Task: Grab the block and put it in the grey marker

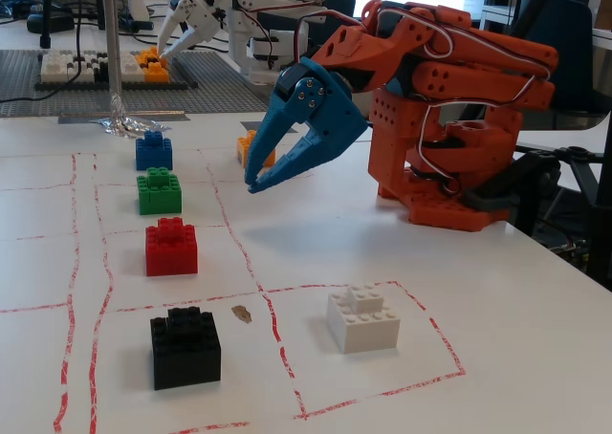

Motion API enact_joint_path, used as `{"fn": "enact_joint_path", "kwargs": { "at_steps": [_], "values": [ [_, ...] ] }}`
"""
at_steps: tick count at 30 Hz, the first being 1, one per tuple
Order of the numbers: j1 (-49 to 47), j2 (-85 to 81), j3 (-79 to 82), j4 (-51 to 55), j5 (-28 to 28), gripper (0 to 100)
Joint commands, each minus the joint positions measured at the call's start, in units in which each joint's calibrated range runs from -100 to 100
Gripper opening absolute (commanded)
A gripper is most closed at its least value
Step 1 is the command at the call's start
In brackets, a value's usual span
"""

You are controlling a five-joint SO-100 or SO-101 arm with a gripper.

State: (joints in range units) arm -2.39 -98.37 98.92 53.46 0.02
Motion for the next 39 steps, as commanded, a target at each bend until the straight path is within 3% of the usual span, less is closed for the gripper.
{"fn": "enact_joint_path", "kwargs": {
  "at_steps": [1, 39],
  "values": [
    [1.1, -1.2, 0.8, -1.9, 0.6, 0],
    [1.5, -1.2, 0.8, -1.9, 1.0, 0]
  ]
}}
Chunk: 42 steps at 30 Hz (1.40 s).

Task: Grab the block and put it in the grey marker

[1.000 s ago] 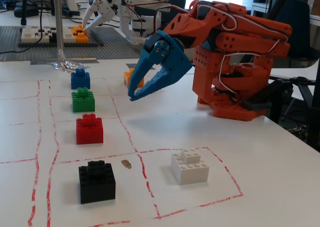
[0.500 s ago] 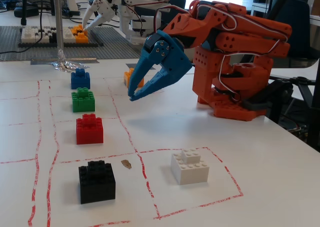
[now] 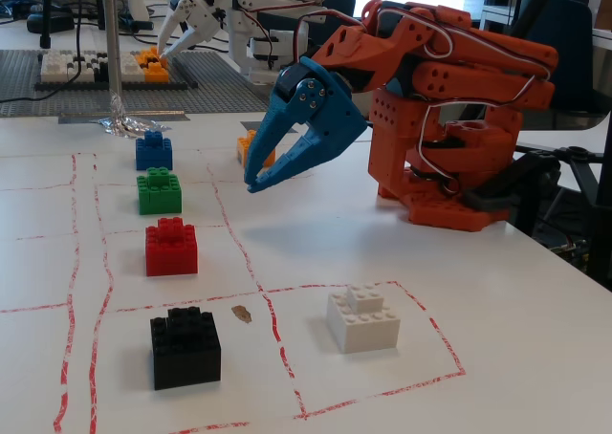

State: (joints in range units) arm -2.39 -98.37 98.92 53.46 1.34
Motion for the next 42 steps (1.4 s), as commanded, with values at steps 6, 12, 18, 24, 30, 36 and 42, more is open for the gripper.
{"fn": "enact_joint_path", "kwargs": {
  "at_steps": [6, 12, 18, 24, 30, 36, 42],
  "values": [
    [0.8, 6.6, -6.3, -1.5, 3.5, 0],
    [-5.1, 20.2, -23.4, 3.5, 6.7, 0],
    [-12.6, 35.7, -43.1, 11.0, 9.9, 0],
    [-24.5, 48.9, -59.8, 20.6, 12.9, 0],
    [-36.6, 60.5, -68.2, 25.2, 16.3, 0],
    [-44.8, 69.1, -73.5, 24.4, 18.5, 3],
    [-48.5, 75.8, -74.6, 23.3, 19.9, 18]
  ]
}}
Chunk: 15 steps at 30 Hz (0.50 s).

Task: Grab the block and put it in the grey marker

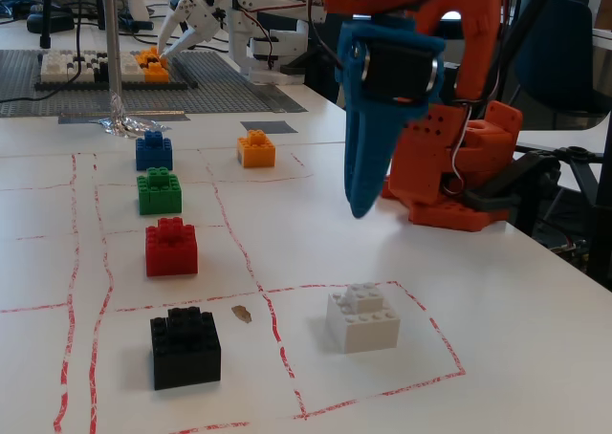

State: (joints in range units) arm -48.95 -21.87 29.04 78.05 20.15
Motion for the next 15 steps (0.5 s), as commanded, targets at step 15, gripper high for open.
{"fn": "enact_joint_path", "kwargs": {
  "at_steps": [15],
  "values": [
    [-5.3, 8.4, -3.9, -5.9, 1.6, 34]
  ]
}}
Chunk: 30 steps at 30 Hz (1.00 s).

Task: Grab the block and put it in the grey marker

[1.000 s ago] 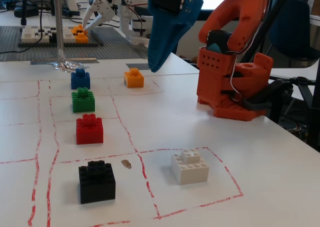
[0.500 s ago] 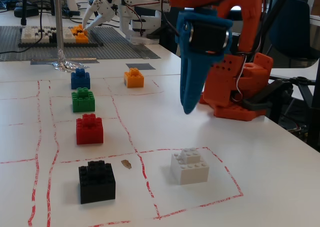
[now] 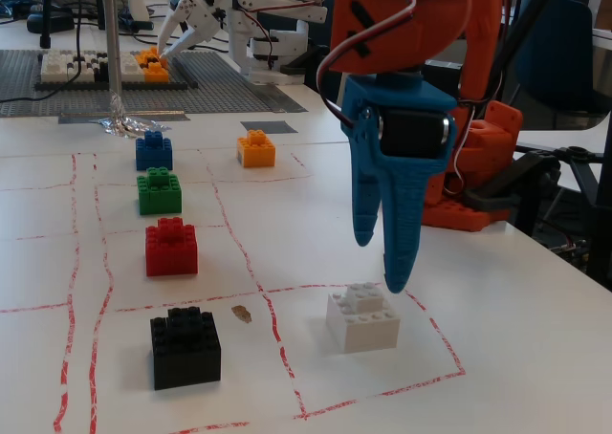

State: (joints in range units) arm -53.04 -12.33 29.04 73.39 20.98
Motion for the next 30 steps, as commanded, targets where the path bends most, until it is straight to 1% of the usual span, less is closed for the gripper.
{"fn": "enact_joint_path", "kwargs": {
  "at_steps": [1, 6, 16, 26, 30],
  "values": [
    [-1.4, -0.5, -3.9, -1.4, 0.7, 36],
    [-1.9, 2.1, -3.1, -3.8, 0.7, 38],
    [-1.9, 6.3, -1.2, -8.1, 1.6, 36],
    [-2.0, 9.6, -0.4, -10.0, 2.0, 32],
    [-2.1, 10.3, -0.3, -10.5, 2.1, 29]
  ]
}}
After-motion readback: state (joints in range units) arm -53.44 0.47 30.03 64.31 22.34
